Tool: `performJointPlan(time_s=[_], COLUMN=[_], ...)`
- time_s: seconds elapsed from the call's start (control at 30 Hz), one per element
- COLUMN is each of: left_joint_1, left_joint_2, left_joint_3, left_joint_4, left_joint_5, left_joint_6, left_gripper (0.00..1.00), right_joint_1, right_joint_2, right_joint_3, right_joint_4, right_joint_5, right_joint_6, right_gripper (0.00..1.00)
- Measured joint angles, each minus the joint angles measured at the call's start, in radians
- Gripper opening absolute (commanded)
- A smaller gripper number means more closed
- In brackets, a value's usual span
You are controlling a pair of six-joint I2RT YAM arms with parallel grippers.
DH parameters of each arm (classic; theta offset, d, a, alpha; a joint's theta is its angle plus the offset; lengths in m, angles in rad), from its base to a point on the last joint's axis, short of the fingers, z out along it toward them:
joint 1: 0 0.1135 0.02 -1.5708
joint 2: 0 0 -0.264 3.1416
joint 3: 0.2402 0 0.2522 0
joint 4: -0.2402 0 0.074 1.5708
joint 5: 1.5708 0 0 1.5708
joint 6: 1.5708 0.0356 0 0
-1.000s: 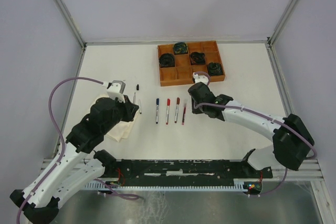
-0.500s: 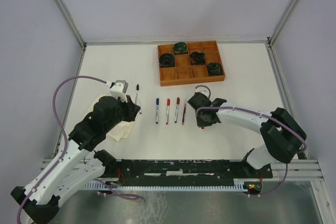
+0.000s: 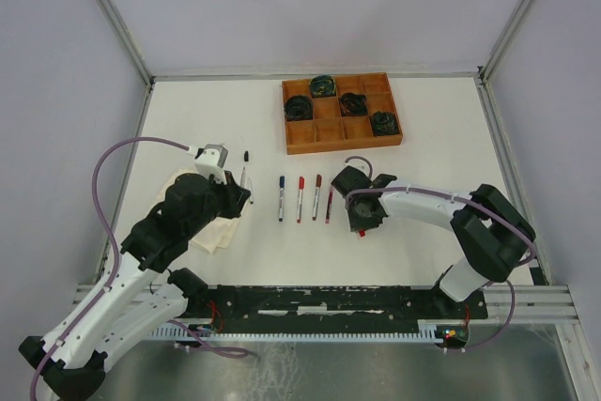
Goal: Insert the pens into the pen caps
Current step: Place the pen cap at the center of the board.
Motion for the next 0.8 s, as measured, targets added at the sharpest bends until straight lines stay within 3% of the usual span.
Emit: performJointPlan(time_s=[0.3,0.8], left_joint_1=[0.0,0.0], left_joint_2=[-0.005,-0.013], left_joint_3=[0.0,0.0], left_joint_4=[0.0,0.0], left_joint_5=[-0.002,-0.012], left_joint_6=[0.0,0.0], left_gripper=[0.03,0.03], right_joint_1=[0.0,0.0], right_joint_2=[0.011,0.048], right_joint_3=[0.001,0.045], right_joint_4=[-0.001,-0.048], right_joint_5=[-0.026,-0.039], right_joint_6=[-0.001,-0.014], right_gripper=[0.39,0.31])
